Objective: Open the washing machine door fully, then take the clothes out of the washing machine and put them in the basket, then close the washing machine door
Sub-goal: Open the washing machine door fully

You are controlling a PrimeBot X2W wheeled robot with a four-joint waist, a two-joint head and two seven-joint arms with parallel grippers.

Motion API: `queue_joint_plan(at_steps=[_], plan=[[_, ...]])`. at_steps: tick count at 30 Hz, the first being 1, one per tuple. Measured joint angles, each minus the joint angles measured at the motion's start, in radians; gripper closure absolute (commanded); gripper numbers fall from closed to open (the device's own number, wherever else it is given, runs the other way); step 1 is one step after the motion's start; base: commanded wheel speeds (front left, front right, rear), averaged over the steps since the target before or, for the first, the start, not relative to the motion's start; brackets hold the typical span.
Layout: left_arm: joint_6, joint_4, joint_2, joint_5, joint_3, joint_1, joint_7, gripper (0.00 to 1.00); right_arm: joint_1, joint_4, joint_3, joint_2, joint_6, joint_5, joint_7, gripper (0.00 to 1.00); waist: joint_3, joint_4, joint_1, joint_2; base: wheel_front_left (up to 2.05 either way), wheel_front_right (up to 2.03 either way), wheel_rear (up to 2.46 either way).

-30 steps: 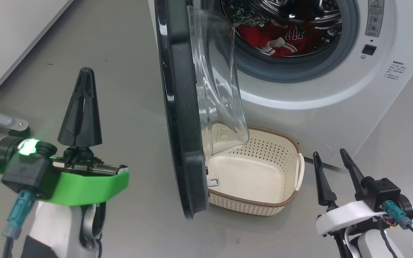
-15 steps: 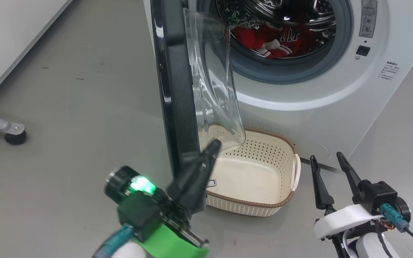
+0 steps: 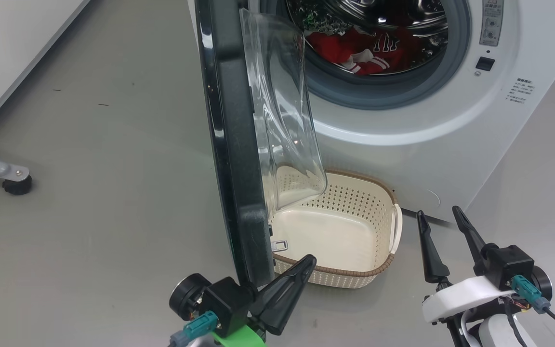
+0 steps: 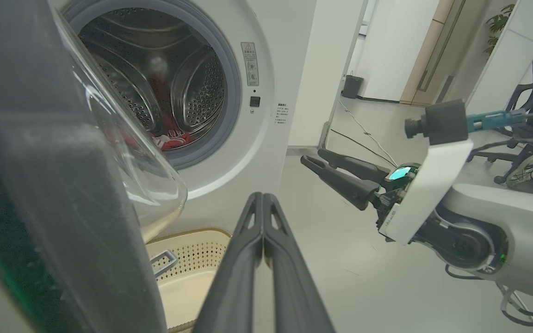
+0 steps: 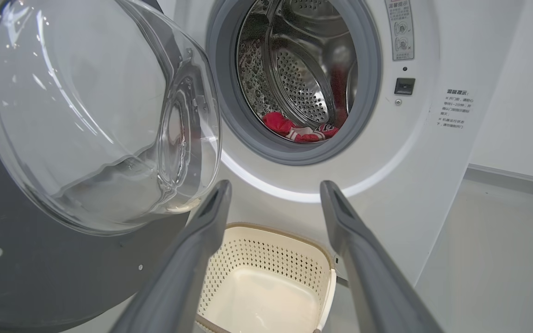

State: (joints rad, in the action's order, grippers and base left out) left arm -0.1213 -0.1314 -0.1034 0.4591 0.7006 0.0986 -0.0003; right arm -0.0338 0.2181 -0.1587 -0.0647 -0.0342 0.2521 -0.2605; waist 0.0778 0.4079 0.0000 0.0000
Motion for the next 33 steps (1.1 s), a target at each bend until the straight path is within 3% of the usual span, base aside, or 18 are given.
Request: queue_joint_plan(at_steps=[12, 33], plan=[[0.002, 0.054, -0.008, 0.010, -0.076, -0.001, 0.007, 1.00, 0.000, 0.000, 0.017, 0.003, -0.008, -0.004, 0.000, 0.00, 0.015, -0.004, 0.0000, 0.0000, 0.00, 0.00, 0.00], [0.033, 0.111, -0.004, 0.011, -0.118, -0.001, -0.025, 1.00, -0.002, 0.005, 0.031, 0.008, -0.018, -0.015, 0.000, 0.00, 0.027, 0.001, 0.0000, 0.0000, 0.00, 0.00, 0.00]])
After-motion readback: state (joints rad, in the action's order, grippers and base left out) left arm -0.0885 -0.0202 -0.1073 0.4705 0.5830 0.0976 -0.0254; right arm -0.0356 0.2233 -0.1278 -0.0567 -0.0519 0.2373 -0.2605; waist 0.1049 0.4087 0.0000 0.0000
